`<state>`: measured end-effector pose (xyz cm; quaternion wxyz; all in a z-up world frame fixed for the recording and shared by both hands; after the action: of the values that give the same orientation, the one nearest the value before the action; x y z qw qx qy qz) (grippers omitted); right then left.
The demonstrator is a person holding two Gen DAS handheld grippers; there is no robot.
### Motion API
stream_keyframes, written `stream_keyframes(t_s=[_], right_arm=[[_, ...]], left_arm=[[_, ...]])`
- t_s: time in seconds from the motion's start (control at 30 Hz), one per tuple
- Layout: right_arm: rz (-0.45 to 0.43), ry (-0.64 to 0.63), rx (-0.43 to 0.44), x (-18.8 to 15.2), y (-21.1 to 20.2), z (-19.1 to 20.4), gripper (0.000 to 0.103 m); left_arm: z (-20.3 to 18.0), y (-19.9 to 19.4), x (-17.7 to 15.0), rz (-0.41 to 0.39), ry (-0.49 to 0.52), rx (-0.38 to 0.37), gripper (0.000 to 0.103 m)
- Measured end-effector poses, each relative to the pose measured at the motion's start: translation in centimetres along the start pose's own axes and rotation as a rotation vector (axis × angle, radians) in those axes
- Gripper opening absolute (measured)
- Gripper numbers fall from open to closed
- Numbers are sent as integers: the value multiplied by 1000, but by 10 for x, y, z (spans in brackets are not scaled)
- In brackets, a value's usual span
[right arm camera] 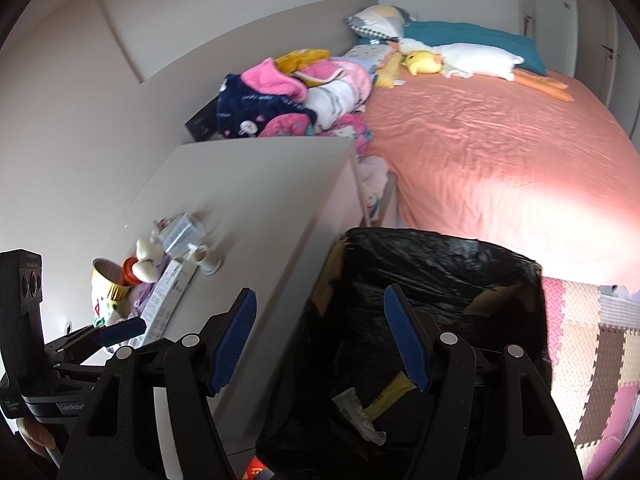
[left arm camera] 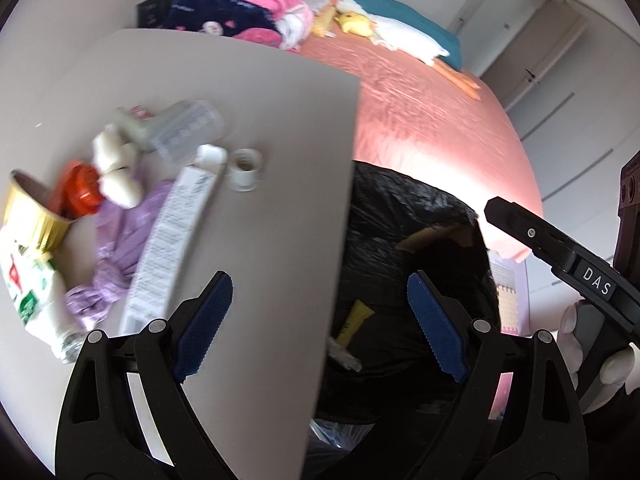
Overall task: Collect trash
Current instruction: 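Move both open tools back over the table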
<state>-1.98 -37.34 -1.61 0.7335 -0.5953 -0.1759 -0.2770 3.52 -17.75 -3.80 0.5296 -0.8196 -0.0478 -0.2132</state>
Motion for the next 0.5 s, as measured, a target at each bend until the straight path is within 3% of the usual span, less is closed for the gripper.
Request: stream_keyframes(t_s=[0.5], right_arm=[[89,-112,78,0,41,78,67]], left_arm=[[85,-32,-18,-69,-175,119,86]])
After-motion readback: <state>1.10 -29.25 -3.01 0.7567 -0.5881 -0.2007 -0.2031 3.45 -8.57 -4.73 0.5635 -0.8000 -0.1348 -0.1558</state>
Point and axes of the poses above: each gripper's, at about its wrist camera, not at the fingertips, and y roughly the way its jaws point, z to its left, x to its top, the point moved 3 cm from there along y, roughly the way its jaws point, and after that the axes turned 5 degrees about -y, right-handed, at the moved point
